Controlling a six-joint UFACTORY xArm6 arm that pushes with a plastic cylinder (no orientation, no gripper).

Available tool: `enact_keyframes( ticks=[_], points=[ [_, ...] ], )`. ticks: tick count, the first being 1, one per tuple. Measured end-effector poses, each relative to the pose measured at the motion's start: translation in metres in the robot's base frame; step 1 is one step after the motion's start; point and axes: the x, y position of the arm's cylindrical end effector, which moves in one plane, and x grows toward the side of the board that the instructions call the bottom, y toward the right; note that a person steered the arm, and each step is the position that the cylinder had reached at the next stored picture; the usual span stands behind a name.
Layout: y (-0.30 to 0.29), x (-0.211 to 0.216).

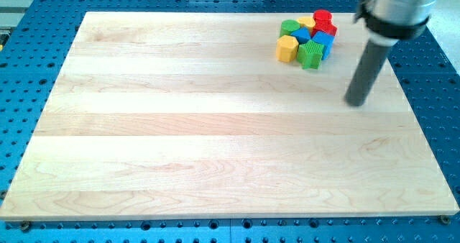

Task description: Push the red circle to the top left of the yellow heart

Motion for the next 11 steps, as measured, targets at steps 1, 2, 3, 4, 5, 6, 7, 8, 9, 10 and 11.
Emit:
enact_keyframes(
  ticks=[1, 2, 3, 4, 5, 6, 7, 8, 9, 10, 11],
  points=[
    [0.012, -0.083],
    [0.012, -0.149],
    [0.01, -0.165],
    [0.01, -0.192],
    [-0.023, -0.186],
    [-0.074, -0.17],
    [-0.053, -0.186],
    [-0.052, -0.208],
    [-0.126, -0.206],
    [-0.136, -0.171],
    [-0.126, -0.144]
  ],
)
